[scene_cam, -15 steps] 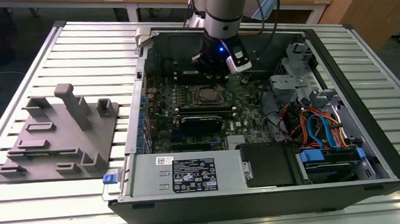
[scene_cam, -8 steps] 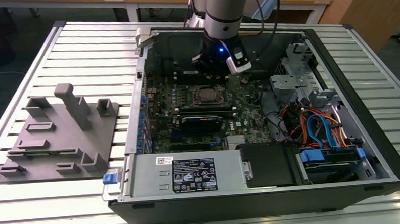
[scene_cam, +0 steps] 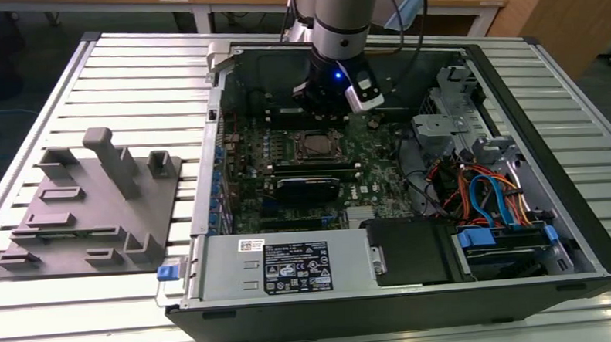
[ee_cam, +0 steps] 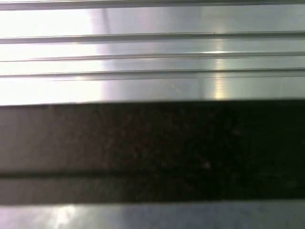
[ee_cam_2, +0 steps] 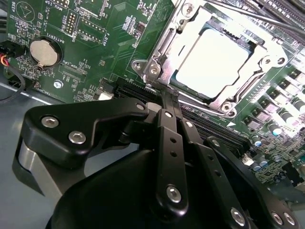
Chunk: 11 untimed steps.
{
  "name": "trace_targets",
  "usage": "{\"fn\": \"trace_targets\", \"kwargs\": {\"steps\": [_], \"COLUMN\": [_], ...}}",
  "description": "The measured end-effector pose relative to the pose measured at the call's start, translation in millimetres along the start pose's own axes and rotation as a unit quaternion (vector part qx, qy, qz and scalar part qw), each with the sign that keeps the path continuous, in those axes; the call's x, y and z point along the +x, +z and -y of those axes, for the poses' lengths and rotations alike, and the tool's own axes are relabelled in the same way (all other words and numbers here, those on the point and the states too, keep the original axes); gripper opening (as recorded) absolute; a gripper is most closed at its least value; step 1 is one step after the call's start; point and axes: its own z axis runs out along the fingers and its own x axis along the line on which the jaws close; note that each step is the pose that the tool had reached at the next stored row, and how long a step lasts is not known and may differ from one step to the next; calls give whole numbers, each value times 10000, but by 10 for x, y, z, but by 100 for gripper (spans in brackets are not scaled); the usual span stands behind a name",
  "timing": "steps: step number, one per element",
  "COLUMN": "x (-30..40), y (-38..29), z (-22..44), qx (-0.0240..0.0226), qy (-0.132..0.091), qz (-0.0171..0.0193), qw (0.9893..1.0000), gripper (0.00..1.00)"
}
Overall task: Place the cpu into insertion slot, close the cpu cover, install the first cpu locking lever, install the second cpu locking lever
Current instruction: 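Install the first cpu locking lever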
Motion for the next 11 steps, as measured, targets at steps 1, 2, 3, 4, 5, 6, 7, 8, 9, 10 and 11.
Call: {"fn": "trace_targets", "kwargs": {"steps": [1,2,3,4,5,6,7,8,9,10,11], "x": [0,0,0,0,0,0,0,-1,-1,-2,-2], "y": [-2,-2,-3,-3,-3,-4,-4,-4,-4,-2,-2], "z": [0,1,1,2,5,7,9,9,10,10,10], "qx": [0,0,1,3,5,9,13,18,25,31,36], "qy": [1,2,2,4,4,6,7,9,10,11,13], "qz": [0,0,0,0,0,0,0,0,1,1,1], "qw": [10000,10000,10000,10000,10000,10000,10000,10000,10000,10000,10000], "gripper": [10,10,10,10,10,10,10,10,10,10,10]}}
